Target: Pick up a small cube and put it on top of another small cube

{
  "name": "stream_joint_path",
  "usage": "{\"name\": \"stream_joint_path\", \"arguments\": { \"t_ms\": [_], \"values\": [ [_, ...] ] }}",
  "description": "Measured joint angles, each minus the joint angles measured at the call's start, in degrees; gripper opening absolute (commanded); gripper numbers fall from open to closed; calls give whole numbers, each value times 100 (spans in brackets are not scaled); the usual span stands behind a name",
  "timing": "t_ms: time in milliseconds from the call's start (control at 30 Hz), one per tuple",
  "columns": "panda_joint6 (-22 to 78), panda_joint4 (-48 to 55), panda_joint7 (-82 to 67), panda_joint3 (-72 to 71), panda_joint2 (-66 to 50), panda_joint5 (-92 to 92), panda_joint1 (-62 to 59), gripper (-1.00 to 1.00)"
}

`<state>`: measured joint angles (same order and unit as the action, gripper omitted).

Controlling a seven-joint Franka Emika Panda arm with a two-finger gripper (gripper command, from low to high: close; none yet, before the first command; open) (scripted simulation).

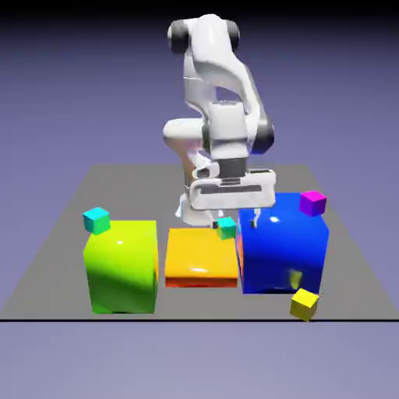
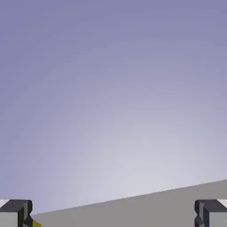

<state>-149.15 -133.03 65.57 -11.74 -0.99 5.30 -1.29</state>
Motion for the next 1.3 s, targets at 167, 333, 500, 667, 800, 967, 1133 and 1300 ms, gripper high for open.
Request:
{"name": "stream_joint_path", "arguments": {
  "t_ms": [167, 333, 500, 667, 800, 967, 1133, 1300],
  "values": [
    [767, 863, 713, -362, -1038, 163, -93, 0],
    [1534, 1726, 1426, -725, -2077, 327, -161, 0],
    [2301, 2589, 2139, -1087, -3115, 490, -229, 0],
    [3068, 3452, 2852, -1449, -4153, 654, -298, 0],
    [2649, 3398, 2886, -1443, -4597, 650, -153, 0],
    [2636, 3395, 2879, -1443, -4603, 661, -150, -100],
    [3199, 3447, 2728, -1108, -3831, 413, -392, -100],
    [3635, 3463, 2312, -70, -3041, 272, -760, -100]
  ]
}}
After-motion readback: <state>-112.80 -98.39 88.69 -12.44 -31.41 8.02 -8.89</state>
